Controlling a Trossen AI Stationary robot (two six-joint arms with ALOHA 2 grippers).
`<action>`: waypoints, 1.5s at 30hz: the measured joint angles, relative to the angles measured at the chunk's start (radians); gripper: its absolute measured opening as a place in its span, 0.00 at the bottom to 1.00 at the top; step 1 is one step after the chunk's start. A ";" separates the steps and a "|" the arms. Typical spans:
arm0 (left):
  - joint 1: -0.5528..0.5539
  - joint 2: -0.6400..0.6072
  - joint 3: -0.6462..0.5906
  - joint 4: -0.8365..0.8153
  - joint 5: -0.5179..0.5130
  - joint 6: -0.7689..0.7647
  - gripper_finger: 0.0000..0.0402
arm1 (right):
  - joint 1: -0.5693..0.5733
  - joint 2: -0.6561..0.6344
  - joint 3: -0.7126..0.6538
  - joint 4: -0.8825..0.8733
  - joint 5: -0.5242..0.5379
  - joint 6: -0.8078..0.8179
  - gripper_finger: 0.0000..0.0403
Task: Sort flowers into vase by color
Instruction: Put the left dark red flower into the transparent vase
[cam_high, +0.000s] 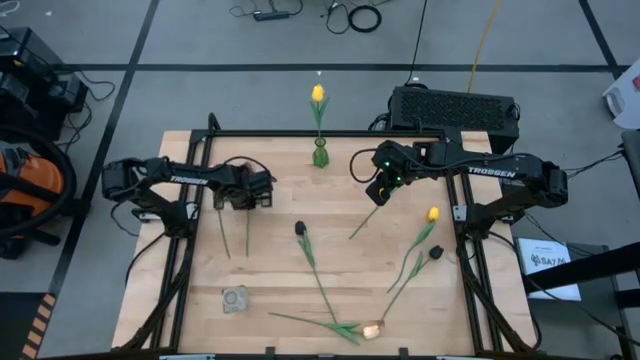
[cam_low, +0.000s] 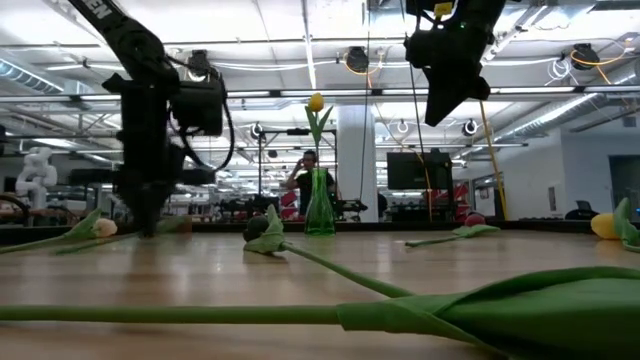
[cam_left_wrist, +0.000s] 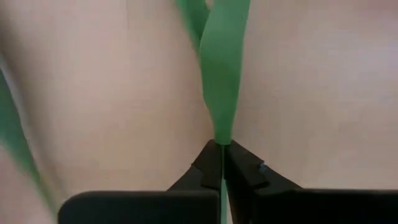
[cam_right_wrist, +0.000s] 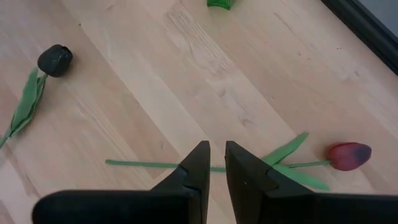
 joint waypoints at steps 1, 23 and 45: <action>0.002 -0.023 0.016 0.008 -0.057 0.005 0.01 | 0.000 0.000 0.000 0.001 0.000 0.000 0.11; -0.610 -0.668 0.152 0.405 -0.525 0.770 0.01 | 0.000 0.000 0.000 0.039 0.006 0.152 0.11; -1.155 -0.781 0.081 0.373 -0.581 0.914 0.01 | 0.002 0.026 0.000 0.049 0.098 0.497 0.11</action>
